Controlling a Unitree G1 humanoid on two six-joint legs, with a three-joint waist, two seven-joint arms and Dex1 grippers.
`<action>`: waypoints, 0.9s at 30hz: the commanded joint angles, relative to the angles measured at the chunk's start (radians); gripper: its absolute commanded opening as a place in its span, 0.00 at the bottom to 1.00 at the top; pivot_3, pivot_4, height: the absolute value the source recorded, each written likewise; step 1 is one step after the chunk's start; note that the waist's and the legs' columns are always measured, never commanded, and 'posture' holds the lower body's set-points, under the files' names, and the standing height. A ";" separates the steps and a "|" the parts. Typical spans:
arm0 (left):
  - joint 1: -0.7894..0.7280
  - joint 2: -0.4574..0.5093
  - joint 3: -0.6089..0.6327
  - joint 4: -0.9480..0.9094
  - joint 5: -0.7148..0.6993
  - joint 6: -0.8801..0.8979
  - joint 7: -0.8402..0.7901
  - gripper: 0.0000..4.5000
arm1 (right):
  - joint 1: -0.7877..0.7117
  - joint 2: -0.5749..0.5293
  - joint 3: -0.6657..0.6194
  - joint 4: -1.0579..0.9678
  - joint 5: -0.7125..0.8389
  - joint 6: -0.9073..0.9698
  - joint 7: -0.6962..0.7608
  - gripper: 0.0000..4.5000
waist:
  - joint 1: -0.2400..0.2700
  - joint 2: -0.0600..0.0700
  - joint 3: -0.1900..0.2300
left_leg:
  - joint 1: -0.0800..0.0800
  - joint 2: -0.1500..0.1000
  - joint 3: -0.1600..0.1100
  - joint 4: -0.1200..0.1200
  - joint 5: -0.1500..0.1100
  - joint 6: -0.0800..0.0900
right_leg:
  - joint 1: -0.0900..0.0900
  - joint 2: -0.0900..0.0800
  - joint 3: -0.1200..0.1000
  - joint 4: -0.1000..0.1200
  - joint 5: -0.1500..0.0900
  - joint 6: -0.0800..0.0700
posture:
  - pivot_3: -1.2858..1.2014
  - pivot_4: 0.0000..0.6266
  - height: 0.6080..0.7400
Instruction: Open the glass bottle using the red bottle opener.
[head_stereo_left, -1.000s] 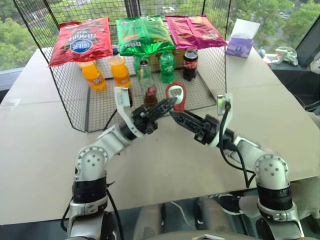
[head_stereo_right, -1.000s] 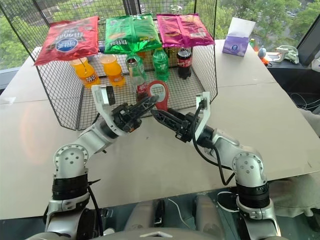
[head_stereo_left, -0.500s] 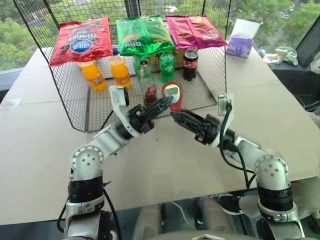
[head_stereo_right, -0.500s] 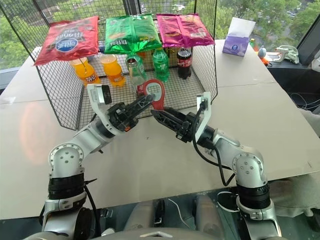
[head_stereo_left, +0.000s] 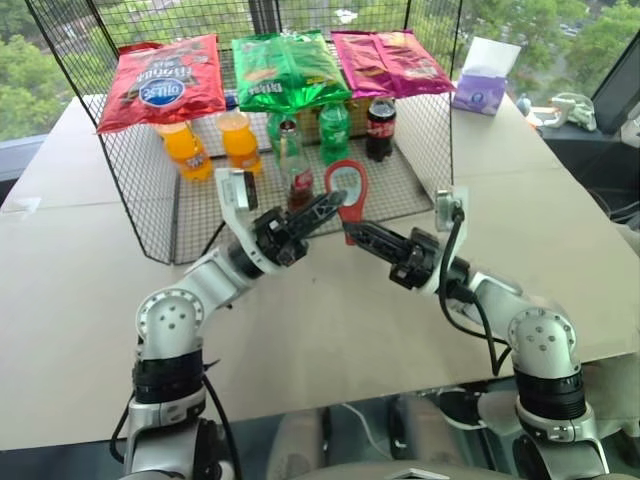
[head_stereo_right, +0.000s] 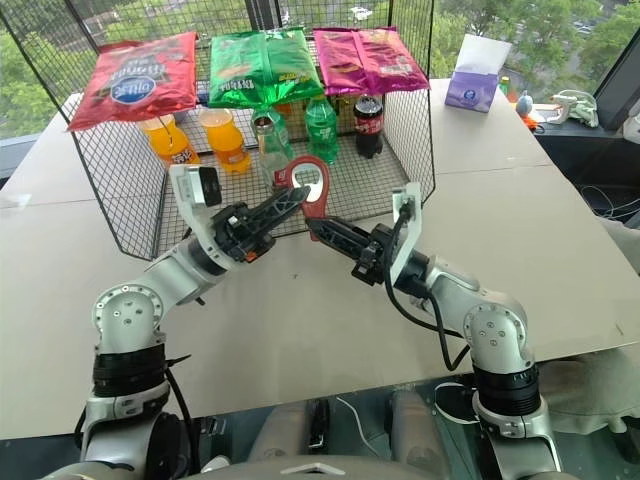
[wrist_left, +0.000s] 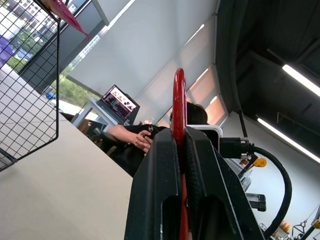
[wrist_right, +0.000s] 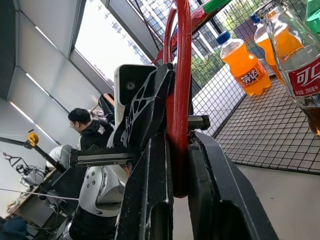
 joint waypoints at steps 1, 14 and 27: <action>0.007 0.019 -0.015 -0.040 -0.004 0.016 -0.017 0.00 | -0.027 0.008 -0.006 -0.020 -0.003 -0.020 0.005 0.04 | 0.000 0.000 0.000 | 0.000 0.000 0.000 0.000 0.000 0.000 | 0.000 0.000 0.000 0.000 0.000 0.000 | 0.52 0.24 1.00; 0.085 0.130 0.010 -0.068 0.219 -0.101 -0.051 0.91 | 0.013 -0.067 -0.072 -0.063 -0.026 -0.044 0.023 0.00 | 0.000 0.001 0.000 | 0.000 0.000 0.000 -0.002 0.000 0.000 | 0.000 0.000 0.000 -0.003 0.000 0.000 | 0.52 0.24 1.00; -0.033 0.136 -0.083 0.106 0.815 -0.512 0.084 1.00 | 0.060 -0.214 -0.120 -0.151 -0.215 -0.110 -0.009 0.00 | 0.007 0.001 0.001 | -0.001 -0.001 0.005 -0.010 0.000 0.000 | -0.001 -0.001 -0.001 -0.010 0.000 0.000 | 0.52 0.24 1.00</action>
